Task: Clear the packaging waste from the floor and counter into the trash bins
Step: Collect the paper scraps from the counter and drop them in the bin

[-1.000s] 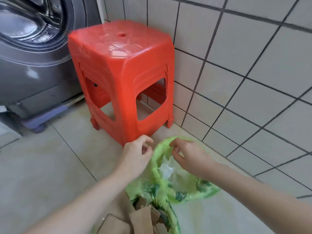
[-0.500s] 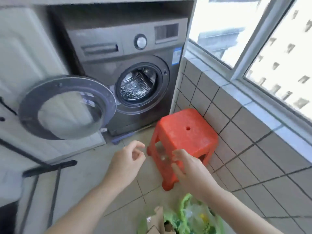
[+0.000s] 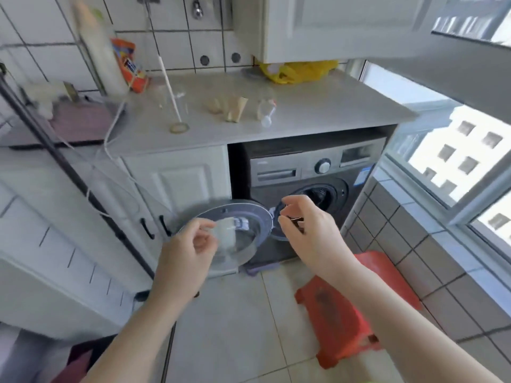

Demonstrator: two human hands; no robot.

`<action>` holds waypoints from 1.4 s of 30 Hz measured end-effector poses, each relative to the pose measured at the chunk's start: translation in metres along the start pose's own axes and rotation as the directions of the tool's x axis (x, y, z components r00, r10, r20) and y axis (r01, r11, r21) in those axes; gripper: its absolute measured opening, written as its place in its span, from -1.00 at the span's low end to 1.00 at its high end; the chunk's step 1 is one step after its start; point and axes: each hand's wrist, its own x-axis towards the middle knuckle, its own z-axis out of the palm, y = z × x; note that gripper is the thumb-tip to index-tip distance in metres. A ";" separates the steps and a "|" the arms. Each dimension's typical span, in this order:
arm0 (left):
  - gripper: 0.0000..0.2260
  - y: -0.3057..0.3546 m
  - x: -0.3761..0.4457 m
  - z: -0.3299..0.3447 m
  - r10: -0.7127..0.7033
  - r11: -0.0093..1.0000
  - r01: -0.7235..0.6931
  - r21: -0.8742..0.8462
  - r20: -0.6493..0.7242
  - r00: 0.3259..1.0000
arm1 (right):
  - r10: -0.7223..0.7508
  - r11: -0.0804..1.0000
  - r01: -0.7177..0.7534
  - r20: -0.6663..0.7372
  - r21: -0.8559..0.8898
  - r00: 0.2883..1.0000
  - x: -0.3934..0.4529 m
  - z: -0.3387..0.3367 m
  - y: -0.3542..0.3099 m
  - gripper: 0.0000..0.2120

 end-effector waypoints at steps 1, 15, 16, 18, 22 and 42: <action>-0.89 0.000 0.009 -0.011 0.006 1.000 -0.006 -0.006 -0.026 1.000 | -0.011 1.000 0.011 -0.004 0.005 1.000 0.010 0.000 -0.010 -0.68; -0.80 0.008 0.180 -0.016 0.039 0.999 -0.040 -0.009 -0.073 0.997 | -0.087 0.996 0.087 -0.041 0.001 0.995 0.185 0.013 -0.020 -0.67; -0.80 0.010 0.194 -0.010 0.038 0.999 -0.038 -0.007 -0.055 0.998 | -0.083 0.997 0.083 -0.031 -0.010 0.996 0.201 0.011 -0.017 -0.64; -0.79 0.013 0.222 0.000 0.042 0.999 -0.042 0.004 -0.031 0.999 | -0.072 0.997 0.072 -0.007 -0.021 0.997 0.233 0.008 -0.012 -0.60; -0.75 0.014 0.279 0.016 0.048 0.999 -0.047 0.023 -0.014 0.999 | -0.050 0.998 0.051 0.021 -0.026 0.999 0.296 0.013 -0.009 -0.55; -0.59 -0.019 0.508 0.091 -0.075 0.995 0.061 -0.076 -0.197 0.978 | 0.146 0.977 -0.135 0.056 -0.165 0.988 0.471 0.093 0.013 -0.54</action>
